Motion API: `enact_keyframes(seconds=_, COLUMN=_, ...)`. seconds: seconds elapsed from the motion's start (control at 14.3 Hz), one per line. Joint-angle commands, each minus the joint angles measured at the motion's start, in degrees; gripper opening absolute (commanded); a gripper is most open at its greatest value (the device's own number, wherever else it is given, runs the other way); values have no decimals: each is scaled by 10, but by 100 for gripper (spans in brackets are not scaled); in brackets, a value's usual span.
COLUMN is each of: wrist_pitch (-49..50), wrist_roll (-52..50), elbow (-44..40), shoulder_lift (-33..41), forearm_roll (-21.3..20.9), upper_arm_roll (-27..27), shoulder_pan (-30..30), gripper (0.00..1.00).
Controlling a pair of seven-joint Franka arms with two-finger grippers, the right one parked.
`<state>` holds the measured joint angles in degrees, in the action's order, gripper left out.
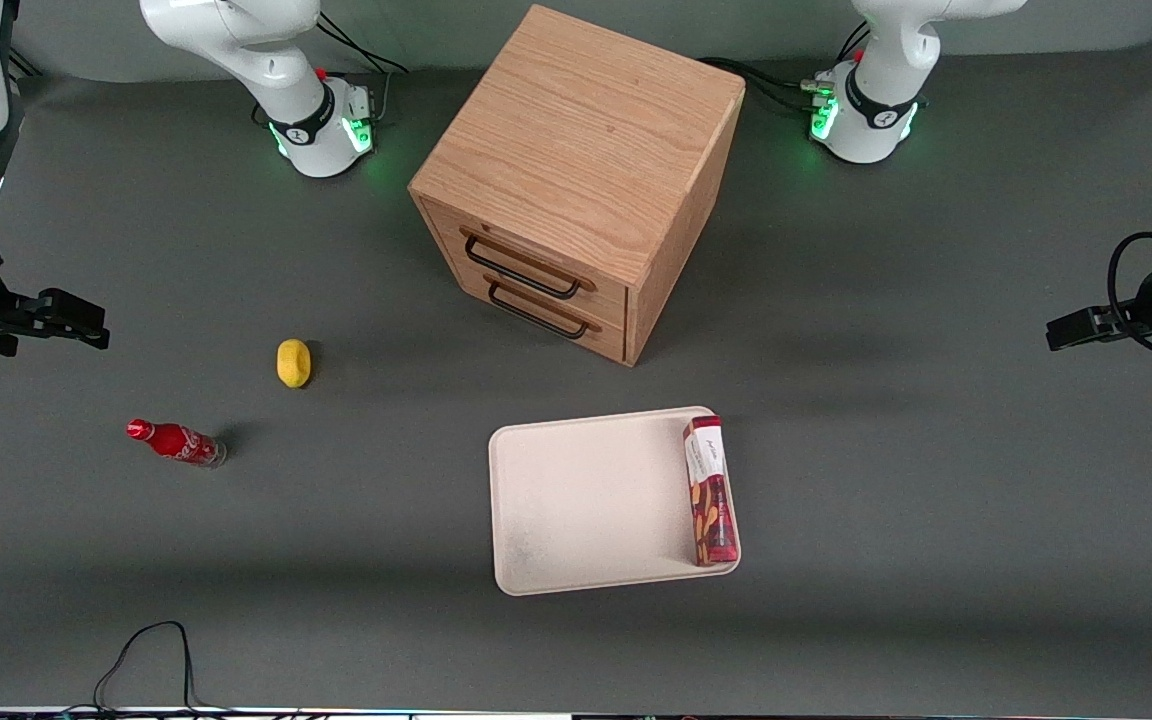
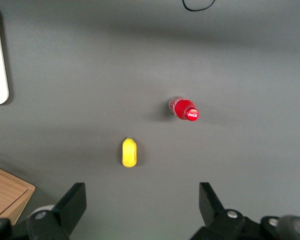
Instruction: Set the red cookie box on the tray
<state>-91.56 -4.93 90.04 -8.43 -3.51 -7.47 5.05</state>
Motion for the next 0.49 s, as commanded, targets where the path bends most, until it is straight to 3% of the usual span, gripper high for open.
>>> enact_keyframes(seconds=0.0, wrist_pitch=20, wrist_roll=-10, elbow=8, shoulder_lift=14, forearm_roll=-8, upper_arm_roll=-24, shoulder_pan=27, gripper=100)
enact_keyframes(seconds=0.42, wrist_pitch=52, wrist_roll=-40, elbow=22, shoulder_lift=66, forearm_roll=-3, upper_arm_roll=27, shoulder_pan=10, gripper=99)
